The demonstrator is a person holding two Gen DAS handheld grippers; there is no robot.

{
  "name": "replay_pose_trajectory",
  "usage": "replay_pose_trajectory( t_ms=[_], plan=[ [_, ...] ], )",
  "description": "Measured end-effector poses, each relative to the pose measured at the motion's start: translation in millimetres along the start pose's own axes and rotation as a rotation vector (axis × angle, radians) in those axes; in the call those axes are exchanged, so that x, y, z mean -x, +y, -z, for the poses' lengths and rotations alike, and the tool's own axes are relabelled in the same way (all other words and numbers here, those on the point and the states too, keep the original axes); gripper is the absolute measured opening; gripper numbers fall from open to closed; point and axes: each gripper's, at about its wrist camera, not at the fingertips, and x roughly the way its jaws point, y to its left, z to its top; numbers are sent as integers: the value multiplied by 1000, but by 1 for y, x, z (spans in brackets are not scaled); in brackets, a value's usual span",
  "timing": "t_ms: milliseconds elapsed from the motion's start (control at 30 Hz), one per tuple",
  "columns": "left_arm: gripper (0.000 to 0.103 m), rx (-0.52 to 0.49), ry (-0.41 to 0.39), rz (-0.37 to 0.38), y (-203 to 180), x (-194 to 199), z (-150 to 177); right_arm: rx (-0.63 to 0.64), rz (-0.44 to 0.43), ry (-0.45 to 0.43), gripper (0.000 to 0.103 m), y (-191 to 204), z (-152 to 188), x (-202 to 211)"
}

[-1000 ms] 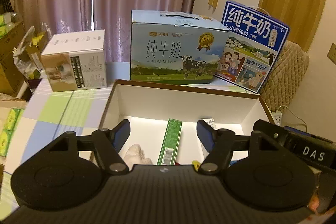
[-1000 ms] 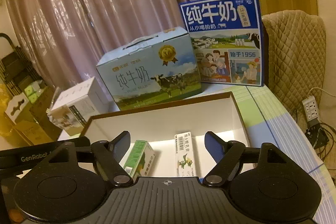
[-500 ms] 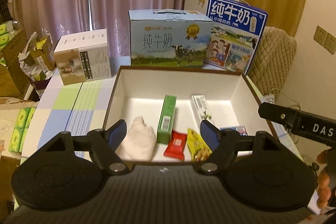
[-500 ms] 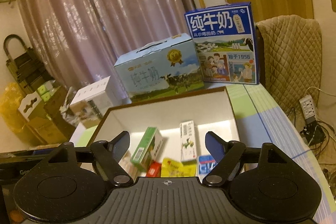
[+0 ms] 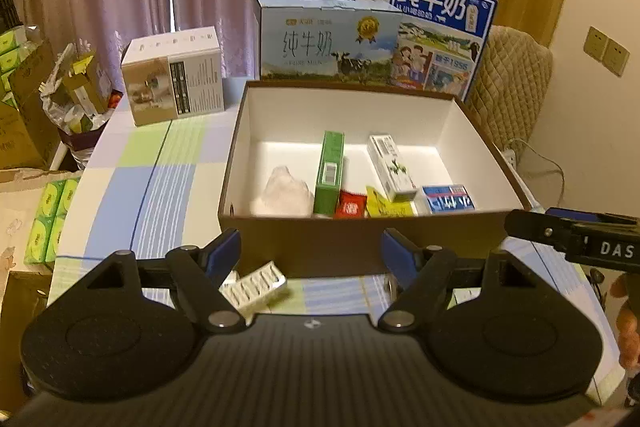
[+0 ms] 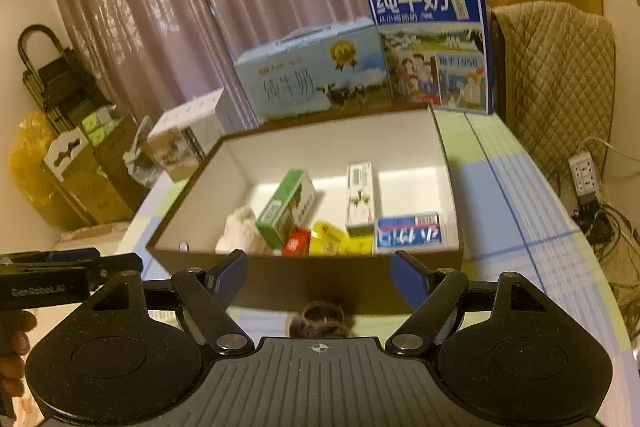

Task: Organize objects
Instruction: 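Withdraw both tools from the box toward the pill tray and brown pouch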

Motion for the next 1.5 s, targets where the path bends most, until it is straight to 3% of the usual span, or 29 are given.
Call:
replay_pose_trajectory(
  t_ms=[400,800,1067,1500],
  plan=[
    [74,-37,53,19,10,-11,28,34,10,107,76,1,38,-21],
    [73,-43,79,-27,46,-26,48,120,-36,145,76,16,58,-57],
    [73,-55,104,-20,61,-56,57,172,-12,166,75,20,67,-89],
    [72,-101,143,16,65,-109,65,165,15,181,75,7,68,-107]
  ],
)
